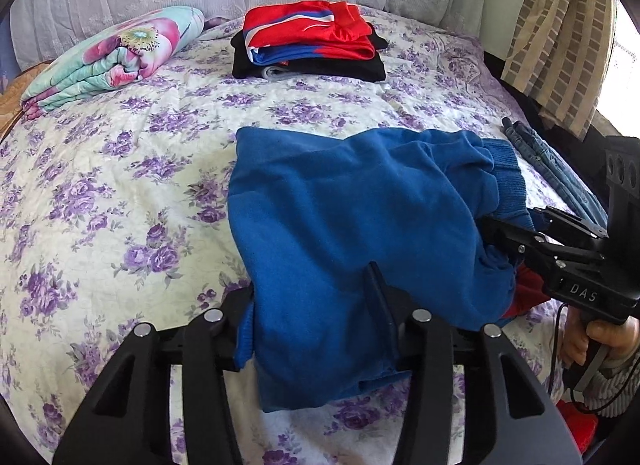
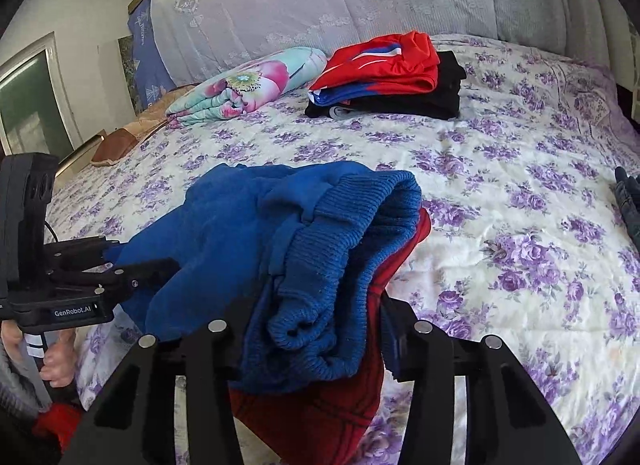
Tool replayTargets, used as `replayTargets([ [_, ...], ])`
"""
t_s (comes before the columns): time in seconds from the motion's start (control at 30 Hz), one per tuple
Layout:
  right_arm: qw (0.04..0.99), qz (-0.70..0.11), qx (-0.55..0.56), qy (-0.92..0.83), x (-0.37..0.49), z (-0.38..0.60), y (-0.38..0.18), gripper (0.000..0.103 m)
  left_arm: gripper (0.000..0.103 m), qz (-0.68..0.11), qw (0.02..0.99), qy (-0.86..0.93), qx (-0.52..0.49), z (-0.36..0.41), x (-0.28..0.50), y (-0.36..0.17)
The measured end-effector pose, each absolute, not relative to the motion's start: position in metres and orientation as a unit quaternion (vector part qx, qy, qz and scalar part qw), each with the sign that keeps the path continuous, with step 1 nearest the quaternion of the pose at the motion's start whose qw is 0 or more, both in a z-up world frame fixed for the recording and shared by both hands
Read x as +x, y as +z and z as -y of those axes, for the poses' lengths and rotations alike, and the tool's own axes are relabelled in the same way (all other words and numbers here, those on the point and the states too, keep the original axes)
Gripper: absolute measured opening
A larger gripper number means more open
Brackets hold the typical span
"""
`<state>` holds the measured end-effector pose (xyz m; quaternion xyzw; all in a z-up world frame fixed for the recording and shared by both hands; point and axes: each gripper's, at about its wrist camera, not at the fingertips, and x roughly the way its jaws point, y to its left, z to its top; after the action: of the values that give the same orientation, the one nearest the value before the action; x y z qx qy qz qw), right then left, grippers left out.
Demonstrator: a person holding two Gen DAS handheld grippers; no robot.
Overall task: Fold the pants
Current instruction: 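Lift the folded bundle with both tools and carry it toward the clothes stack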
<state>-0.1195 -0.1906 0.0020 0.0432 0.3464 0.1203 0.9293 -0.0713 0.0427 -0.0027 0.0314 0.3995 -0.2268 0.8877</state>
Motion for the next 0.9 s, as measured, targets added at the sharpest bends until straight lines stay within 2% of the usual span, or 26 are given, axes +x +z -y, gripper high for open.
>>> replayTargets([
  [0.03,0.931,-0.343,0.036,0.118,-0.121,0.188,0.004,0.046,0.041,-0.398,0.889,-0.224,0.030,-0.043,-0.071,-0.001],
  [0.1,0.935,-0.337,0.019,0.112,-0.124,0.184,0.007,0.045,0.027,-0.395,0.892,-0.219,0.029,-0.045,-0.071,0.002],
  [0.43,0.944,-0.312,-0.037,0.100,-0.136,0.169,0.021,0.042,0.026,-0.397,0.893,-0.209,0.040,-0.043,-0.073,0.000],
  [0.53,0.946,-0.306,-0.051,0.097,-0.138,0.164,0.023,0.042,0.030,-0.402,0.891,-0.209,0.023,-0.050,-0.072,-0.005],
  [0.67,0.946,-0.305,-0.059,0.094,-0.139,0.161,0.024,0.042,0.052,-0.399,0.898,-0.186,0.020,-0.056,-0.074,-0.009],
  [0.9,0.946,-0.305,-0.060,0.092,-0.138,0.161,0.024,0.042,0.054,-0.418,0.887,-0.196,-0.023,-0.065,-0.068,-0.016],
])
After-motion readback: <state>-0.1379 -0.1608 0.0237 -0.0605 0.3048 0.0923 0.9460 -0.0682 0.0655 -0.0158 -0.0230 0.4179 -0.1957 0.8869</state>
